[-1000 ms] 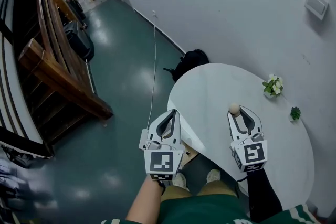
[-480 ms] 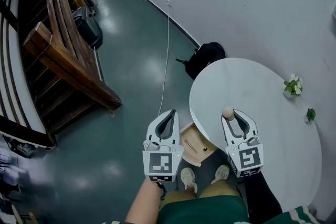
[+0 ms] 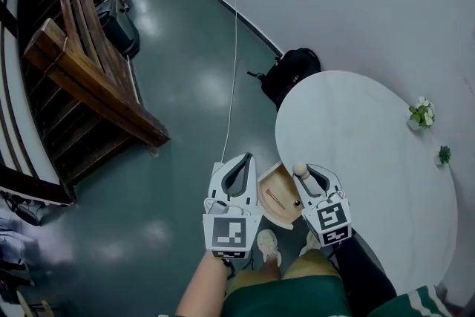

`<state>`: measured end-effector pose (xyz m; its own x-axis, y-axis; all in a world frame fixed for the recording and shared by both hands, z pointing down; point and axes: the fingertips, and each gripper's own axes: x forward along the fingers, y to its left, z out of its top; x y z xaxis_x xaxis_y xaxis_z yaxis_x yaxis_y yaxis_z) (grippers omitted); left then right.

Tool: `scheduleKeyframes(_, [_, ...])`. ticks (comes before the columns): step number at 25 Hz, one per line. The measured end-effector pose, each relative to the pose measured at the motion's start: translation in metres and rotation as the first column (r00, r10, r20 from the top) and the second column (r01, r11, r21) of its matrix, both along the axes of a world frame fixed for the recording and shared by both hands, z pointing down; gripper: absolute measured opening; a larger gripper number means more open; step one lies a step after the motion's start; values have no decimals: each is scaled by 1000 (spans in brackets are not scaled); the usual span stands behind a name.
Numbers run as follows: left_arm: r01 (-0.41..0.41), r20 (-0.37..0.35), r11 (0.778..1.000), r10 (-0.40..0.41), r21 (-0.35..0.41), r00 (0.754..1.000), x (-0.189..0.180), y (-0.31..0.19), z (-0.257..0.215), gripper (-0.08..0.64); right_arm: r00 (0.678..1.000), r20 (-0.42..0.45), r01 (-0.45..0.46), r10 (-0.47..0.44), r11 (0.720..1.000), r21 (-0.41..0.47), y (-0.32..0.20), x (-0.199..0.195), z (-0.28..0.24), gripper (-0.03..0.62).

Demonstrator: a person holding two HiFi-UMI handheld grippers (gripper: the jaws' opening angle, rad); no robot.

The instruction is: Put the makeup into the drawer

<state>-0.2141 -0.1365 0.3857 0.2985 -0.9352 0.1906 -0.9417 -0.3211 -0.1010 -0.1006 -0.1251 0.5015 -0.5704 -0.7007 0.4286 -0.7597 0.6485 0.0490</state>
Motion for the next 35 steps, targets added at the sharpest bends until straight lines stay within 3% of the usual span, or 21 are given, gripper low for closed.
scheduleKeyframes(7, [-15, 2, 1000, 15, -20, 1000, -15, 2, 16, 0, 997, -53, 36, -48, 979, -199, 5, -37, 93, 126])
scheduleKeyframes(12, [-30, 11, 999, 31, -29, 999, -24, -1, 25, 0, 995, -91, 20, -51, 948, -316, 4, -49, 147, 127])
scheduleKeyframes(18, [-34, 9, 998, 34, -57, 999, -33, -7, 38, 0, 987, -126, 45, -103, 918, -394, 17, -73, 184, 129])
scheduleKeyframes(22, [-42, 10, 996, 43, -73, 999, -35, -11, 47, 0, 993, -114, -43, -11, 886, -462, 21, -67, 206, 129])
scheduleKeyframes(27, [-54, 7, 994, 55, -96, 998, -32, -15, 60, 0, 987, -154, -120, 51, 867, -484, 17, -58, 229, 135])
scheduleKeyframes(33, [-67, -5, 990, 67, -122, 998, -28, -20, 72, 0, 965, -215, -245, 150, 812, -529, 18, -45, 257, 143])
scheduleKeyframes(35, [-68, -4, 990, 68, -125, 998, -27, -22, 75, 0, 957, -231, -273, 174, 808, -523, 16, -41, 266, 146])
